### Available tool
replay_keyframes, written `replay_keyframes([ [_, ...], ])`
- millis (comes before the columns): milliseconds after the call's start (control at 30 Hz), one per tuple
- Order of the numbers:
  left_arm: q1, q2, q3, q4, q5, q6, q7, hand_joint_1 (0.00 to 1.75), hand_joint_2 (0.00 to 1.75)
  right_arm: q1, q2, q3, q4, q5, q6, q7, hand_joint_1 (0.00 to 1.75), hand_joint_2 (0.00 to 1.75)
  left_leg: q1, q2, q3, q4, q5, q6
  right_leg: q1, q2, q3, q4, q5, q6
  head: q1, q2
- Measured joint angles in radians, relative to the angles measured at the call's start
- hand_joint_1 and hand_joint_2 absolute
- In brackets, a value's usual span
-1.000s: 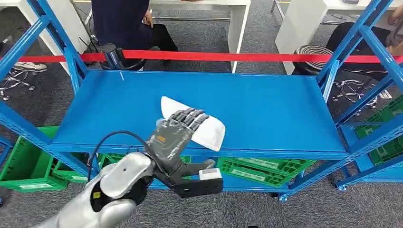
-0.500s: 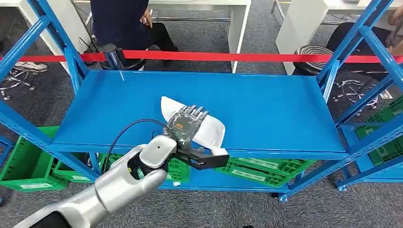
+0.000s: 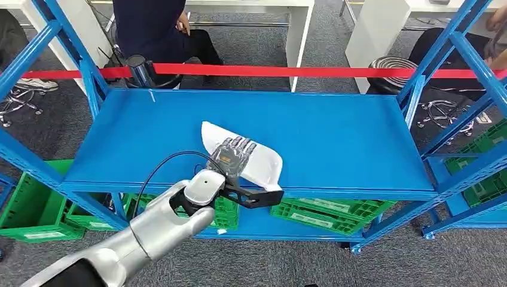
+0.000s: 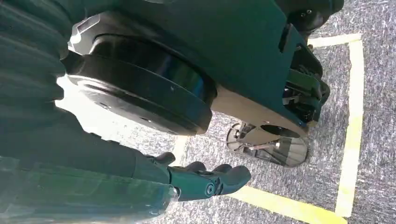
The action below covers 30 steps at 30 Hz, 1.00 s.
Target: Take the parts from the cabinet and place them on the table.
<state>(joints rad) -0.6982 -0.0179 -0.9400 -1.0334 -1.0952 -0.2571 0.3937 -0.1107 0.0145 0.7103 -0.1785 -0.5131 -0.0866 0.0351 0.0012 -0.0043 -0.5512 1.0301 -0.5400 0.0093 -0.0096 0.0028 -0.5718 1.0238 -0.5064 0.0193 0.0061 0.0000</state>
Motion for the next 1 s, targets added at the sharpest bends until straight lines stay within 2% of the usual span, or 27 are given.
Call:
replay_keyframes([
  [367, -0.001, -0.022, 0.005, 0.058, 0.003, 0.006, -0.023, 0.00, 1.75, 0.000, -0.001, 0.000, 0.000, -0.001, 0.000, 0.004, 0.00, 1.75, 0.000, 0.001, 0.000, 0.000, 0.000, 0.000, 0.000, 0.000, 0.000, 0.000, 0.000, 0.000, 0.000, 0.000],
  [1000, -0.001, -0.095, 0.005, 0.100, 0.021, 0.057, -0.069, 0.00, 1.75, 0.001, -0.001, 0.000, 0.000, -0.010, 0.000, 0.010, 0.00, 1.75, 0.000, 0.001, 0.000, 0.000, 0.000, 0.000, 0.000, 0.000, 0.000, 0.000, 0.000, 0.000, 0.000, 0.000],
])
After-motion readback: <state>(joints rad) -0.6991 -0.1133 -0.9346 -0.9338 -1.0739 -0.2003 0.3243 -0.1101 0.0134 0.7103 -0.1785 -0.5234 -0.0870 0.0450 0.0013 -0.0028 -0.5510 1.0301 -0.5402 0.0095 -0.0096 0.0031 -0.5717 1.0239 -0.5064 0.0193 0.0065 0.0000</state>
